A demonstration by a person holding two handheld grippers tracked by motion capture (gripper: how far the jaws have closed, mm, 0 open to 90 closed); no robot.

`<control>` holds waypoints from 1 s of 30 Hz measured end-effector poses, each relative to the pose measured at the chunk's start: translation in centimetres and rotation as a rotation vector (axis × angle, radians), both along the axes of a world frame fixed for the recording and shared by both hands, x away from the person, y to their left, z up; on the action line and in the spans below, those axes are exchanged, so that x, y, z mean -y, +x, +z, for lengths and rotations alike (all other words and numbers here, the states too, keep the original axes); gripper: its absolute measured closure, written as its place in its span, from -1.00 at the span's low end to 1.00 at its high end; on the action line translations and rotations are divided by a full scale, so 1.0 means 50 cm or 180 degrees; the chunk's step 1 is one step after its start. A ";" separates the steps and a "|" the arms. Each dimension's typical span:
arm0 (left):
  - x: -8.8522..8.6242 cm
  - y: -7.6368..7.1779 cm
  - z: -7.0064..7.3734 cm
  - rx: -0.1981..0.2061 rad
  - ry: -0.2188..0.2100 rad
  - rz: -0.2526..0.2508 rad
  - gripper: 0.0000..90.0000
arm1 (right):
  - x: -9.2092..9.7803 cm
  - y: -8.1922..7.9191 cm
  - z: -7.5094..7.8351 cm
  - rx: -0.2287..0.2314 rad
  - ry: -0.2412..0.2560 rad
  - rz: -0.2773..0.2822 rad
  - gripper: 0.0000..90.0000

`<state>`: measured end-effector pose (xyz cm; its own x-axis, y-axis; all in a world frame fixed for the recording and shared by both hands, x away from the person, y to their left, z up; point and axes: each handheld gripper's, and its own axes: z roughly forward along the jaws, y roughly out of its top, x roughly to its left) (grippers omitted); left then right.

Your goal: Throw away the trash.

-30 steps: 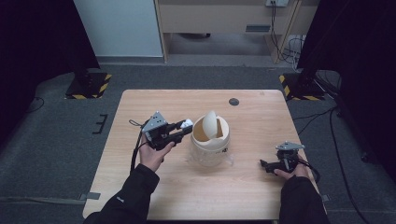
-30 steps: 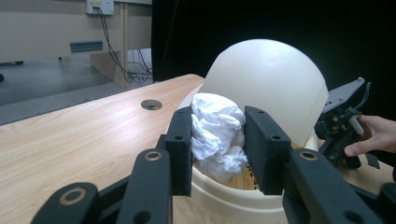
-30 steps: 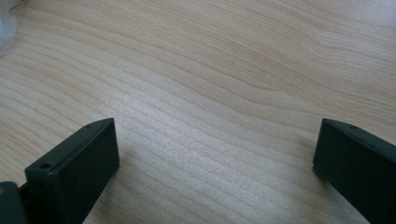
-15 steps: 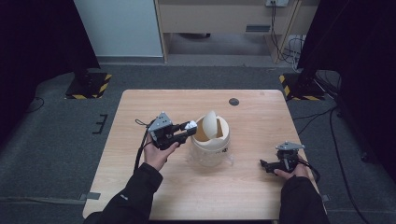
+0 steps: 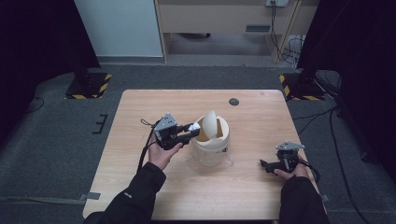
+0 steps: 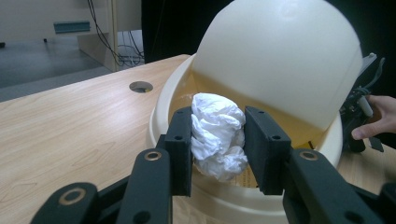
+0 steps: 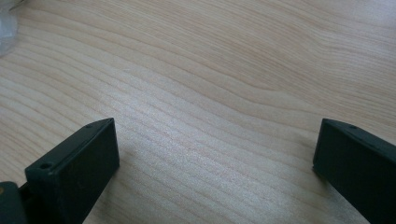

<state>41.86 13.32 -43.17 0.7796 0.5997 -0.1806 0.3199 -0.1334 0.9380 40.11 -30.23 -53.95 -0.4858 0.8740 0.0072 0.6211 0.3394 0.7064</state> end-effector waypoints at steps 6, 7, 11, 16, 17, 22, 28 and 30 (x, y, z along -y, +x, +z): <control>0.005 0.004 -0.005 -0.0004 0.0002 -0.0027 0.41 | 0.000 0.000 0.000 0.0001 0.0002 0.0001 -0.99; 0.006 0.004 -0.005 -0.0002 0.0000 -0.0031 0.40 | 0.000 0.000 0.000 0.0002 0.0001 0.0001 -0.99; 0.010 0.005 -0.007 0.0009 -0.0007 -0.0052 0.38 | 0.000 0.000 0.000 0.0001 0.0003 0.0000 -0.99; 0.012 0.006 -0.008 0.0066 -0.0010 -0.0076 0.23 | 0.000 0.000 0.000 0.0003 0.0002 0.0001 -0.99; 0.011 0.006 -0.008 0.0074 -0.0012 -0.0080 0.20 | 0.000 0.000 0.000 0.0000 0.0003 0.0000 -0.99; 0.005 0.001 -0.004 0.0095 0.0002 -0.0079 0.12 | 0.000 0.000 0.000 0.0004 -0.0002 0.0001 -0.99; -0.018 -0.016 0.009 0.0156 -0.0020 -0.0054 0.06 | 0.000 0.000 0.000 0.0002 -0.0001 0.0000 -0.99; -0.027 -0.022 0.010 0.0160 -0.0010 -0.0035 0.04 | 0.000 0.000 0.000 0.0000 0.0001 0.0000 -0.99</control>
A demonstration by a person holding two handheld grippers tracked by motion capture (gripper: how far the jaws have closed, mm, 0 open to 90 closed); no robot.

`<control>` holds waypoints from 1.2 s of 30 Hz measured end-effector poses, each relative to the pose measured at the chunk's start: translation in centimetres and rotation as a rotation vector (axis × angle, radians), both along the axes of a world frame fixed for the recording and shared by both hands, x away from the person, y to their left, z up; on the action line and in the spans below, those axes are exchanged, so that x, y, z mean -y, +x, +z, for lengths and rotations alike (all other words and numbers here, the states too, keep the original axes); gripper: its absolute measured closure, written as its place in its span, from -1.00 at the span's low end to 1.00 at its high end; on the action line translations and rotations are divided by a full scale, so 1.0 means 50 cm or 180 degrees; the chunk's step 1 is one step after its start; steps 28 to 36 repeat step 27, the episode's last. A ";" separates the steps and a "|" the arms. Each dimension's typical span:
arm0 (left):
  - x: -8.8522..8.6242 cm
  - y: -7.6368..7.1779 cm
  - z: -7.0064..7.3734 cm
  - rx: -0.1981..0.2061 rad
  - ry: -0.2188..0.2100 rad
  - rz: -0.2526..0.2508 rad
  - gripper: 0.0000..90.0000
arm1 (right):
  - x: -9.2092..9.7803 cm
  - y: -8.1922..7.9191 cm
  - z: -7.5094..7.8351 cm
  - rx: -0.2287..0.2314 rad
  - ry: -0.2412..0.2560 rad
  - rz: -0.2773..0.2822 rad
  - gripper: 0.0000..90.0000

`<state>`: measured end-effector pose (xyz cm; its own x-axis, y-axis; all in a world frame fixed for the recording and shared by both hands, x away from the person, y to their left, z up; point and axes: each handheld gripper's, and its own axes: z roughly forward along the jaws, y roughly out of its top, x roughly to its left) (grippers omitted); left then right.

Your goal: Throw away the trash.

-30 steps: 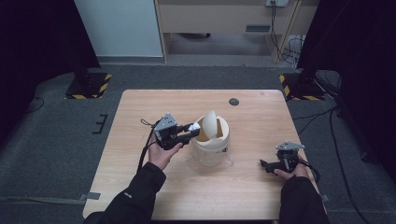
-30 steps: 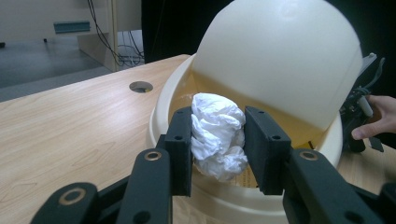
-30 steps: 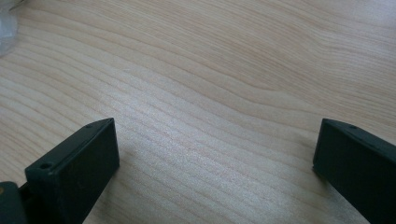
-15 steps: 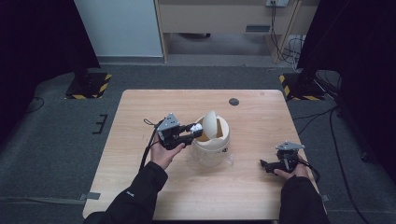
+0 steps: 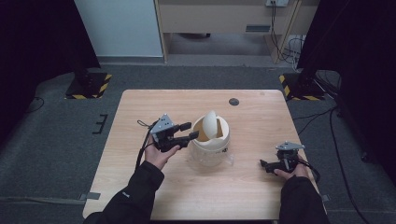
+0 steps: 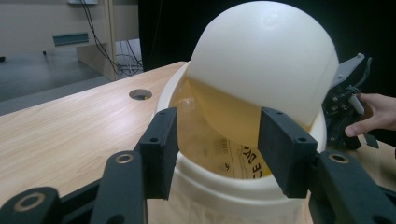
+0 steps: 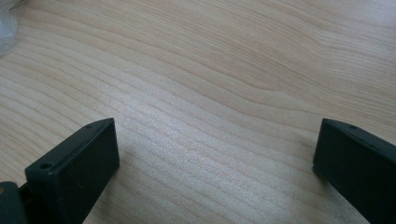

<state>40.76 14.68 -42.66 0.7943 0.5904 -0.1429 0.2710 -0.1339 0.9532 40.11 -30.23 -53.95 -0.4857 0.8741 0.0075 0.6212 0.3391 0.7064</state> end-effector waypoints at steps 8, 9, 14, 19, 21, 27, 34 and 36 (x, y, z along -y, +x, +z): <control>-0.055 -0.032 -0.021 -0.0060 0.0141 0.0134 -0.09 | 0.000 0.000 0.000 0.0002 0.0000 0.0002 -0.99; -0.062 -0.035 -0.025 -0.0084 0.0147 0.0166 -0.11 | 0.000 0.000 0.000 0.0002 -0.0001 0.0000 -0.99; -0.096 -0.053 -0.050 -0.0258 0.0243 0.0285 -0.33 | 0.000 0.000 0.000 0.0003 -0.0002 0.0001 -0.99; -0.138 -0.066 -0.105 -0.0627 0.0541 0.0533 -0.54 | 0.000 0.000 0.000 0.0004 -0.0003 0.0000 -0.99; -0.153 -0.063 -0.125 -0.0754 0.0694 0.0673 -0.57 | 0.000 0.000 0.000 0.0002 -0.0003 0.0000 -0.99; -0.180 -0.041 -0.173 -0.1050 0.1085 0.0967 -0.62 | 0.000 0.000 0.000 0.0002 -0.0003 0.0000 -0.99; -0.180 -0.041 -0.173 -0.1050 0.1085 0.0967 -0.62 | 0.000 0.000 0.000 0.0002 -0.0003 0.0000 -0.99; -0.180 -0.041 -0.173 -0.1050 0.1085 0.0967 -0.62 | 0.000 0.000 0.000 0.0002 -0.0003 0.0000 -0.99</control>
